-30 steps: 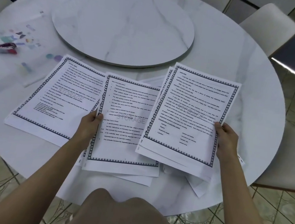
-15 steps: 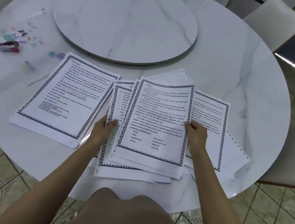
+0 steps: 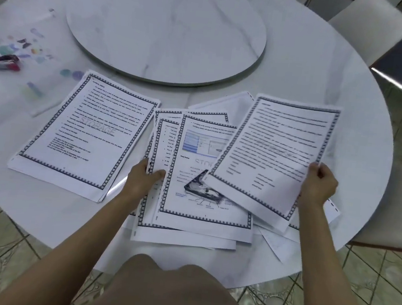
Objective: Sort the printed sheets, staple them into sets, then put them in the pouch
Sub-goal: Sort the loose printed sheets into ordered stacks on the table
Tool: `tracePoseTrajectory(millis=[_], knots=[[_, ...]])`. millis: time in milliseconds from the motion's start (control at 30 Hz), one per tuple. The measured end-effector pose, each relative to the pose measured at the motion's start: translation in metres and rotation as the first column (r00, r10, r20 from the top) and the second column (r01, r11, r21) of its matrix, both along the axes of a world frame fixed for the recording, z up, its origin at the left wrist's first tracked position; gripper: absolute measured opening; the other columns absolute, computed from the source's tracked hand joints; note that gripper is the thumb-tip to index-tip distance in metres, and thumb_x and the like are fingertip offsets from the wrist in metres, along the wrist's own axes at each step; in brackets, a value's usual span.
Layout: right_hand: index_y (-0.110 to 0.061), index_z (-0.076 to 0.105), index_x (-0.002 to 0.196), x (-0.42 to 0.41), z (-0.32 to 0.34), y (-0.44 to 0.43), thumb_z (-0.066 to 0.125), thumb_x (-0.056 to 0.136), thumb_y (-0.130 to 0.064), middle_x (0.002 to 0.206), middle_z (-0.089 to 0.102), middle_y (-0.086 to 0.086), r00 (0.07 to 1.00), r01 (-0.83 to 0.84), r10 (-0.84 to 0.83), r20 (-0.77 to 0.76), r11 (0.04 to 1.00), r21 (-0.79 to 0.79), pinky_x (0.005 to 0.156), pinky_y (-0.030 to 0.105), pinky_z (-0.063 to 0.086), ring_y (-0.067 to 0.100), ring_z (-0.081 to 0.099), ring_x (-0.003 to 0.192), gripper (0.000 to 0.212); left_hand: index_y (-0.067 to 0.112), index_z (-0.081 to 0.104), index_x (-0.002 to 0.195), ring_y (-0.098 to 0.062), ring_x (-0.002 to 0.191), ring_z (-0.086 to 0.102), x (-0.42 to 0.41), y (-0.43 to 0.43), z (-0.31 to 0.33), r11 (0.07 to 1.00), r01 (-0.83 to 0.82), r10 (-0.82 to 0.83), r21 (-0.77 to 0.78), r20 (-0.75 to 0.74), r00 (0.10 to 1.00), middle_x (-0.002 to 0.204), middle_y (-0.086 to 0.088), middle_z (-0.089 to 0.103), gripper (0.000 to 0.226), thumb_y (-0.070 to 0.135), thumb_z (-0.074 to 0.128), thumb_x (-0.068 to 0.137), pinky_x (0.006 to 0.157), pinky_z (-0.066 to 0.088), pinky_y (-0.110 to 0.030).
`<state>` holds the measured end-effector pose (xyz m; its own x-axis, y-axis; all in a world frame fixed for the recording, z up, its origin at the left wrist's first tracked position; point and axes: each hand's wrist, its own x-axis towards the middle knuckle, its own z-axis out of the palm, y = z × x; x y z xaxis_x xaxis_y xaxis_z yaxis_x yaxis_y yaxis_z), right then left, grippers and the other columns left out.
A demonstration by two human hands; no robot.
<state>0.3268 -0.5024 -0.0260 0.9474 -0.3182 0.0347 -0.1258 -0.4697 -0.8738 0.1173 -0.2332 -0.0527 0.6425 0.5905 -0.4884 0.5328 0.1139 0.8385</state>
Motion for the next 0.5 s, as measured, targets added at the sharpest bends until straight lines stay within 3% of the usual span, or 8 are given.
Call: tracePoseTrajectory(millis=[133, 233, 300, 333, 400, 500], knots=[[-0.009, 0.050, 0.079, 0.005, -0.001, -0.014, 0.048, 0.093, -0.013, 0.060, 0.039, 0.000, 0.997, 0.055, -0.050, -0.063, 0.995, 0.085, 0.061, 0.022, 0.032, 0.013, 0.035, 0.069, 0.015, 0.007, 0.044, 0.134, -0.026, 0.119, 0.053, 0.001, 0.001, 0.001, 1.000, 0.009, -0.009, -0.010, -0.032, 0.999, 0.131, -0.009, 0.056, 0.052, 0.019, 0.062, 0.087, 0.102, 0.041, -0.040], [0.005, 0.062, 0.093, -0.001, -0.010, -0.012, 0.052, 0.093, -0.013, 0.079, 0.053, 0.011, 0.981, -0.009, 0.033, -0.190, 0.992, 0.129, 0.063, 0.020, 0.039, 0.016, 0.046, 0.078, 0.021, 0.006, 0.044, 0.135, -0.026, 0.119, 0.052, 0.002, 0.003, 0.002, 1.000, 0.011, -0.011, -0.015, -0.063, 0.998, 0.133, -0.009, 0.054, 0.054, 0.020, 0.064, 0.086, 0.100, 0.042, -0.038], [0.011, 0.061, 0.101, -0.009, -0.016, -0.007, 0.054, 0.092, -0.013, 0.092, 0.062, 0.022, 0.961, -0.087, 0.116, -0.249, 0.988, 0.125, 0.077, 0.029, 0.048, 0.024, 0.058, 0.091, 0.027, 0.005, 0.046, 0.132, -0.024, 0.115, 0.053, 0.004, 0.002, 0.004, 1.000, 0.015, -0.017, -0.016, -0.079, 0.997, 0.130, -0.008, 0.056, 0.050, 0.018, 0.062, 0.087, 0.094, 0.042, -0.034], [0.007, 0.063, 0.092, -0.014, -0.018, -0.001, 0.054, 0.092, -0.013, 0.088, 0.061, 0.026, 0.949, -0.144, 0.168, -0.266, 0.984, 0.107, 0.077, 0.034, 0.047, 0.030, 0.058, 0.087, 0.022, 0.005, 0.046, 0.132, -0.024, 0.115, 0.053, 0.004, 0.003, 0.003, 1.000, 0.016, -0.017, -0.017, -0.089, 0.996, 0.129, -0.008, 0.056, 0.049, 0.018, 0.062, 0.087, 0.092, 0.041, -0.033], [-0.006, 0.056, 0.074, -0.025, -0.019, 0.011, 0.052, 0.093, -0.014, 0.075, 0.054, 0.016, 0.921, -0.264, 0.279, -0.273, 0.960, 0.091, 0.069, 0.027, 0.036, 0.021, 0.049, 0.076, 0.021, 0.005, 0.043, 0.135, -0.027, 0.120, 0.050, 0.005, 0.004, 0.005, 1.000, 0.015, -0.016, -0.017, -0.107, 0.994, 0.134, -0.010, 0.052, 0.055, 0.022, 0.062, 0.087, 0.096, 0.041, -0.035], [-0.010, 0.055, 0.083, -0.039, -0.019, 0.026, 0.050, 0.094, -0.014, 0.076, 0.055, 0.007, 0.876, -0.393, 0.397, -0.275, 0.917, 0.071, 0.061, 0.024, 0.035, 0.018, 0.047, 0.074, 0.013, 0.005, 0.032, 0.142, -0.029, 0.132, 0.039, 0.009, 0.002, 0.011, 1.000, 0.022, -0.024, -0.016, -0.122, 0.992, 0.146, -0.013, 0.039, 0.064, 0.028, 0.060, 0.089, 0.106, 0.034, -0.041]])
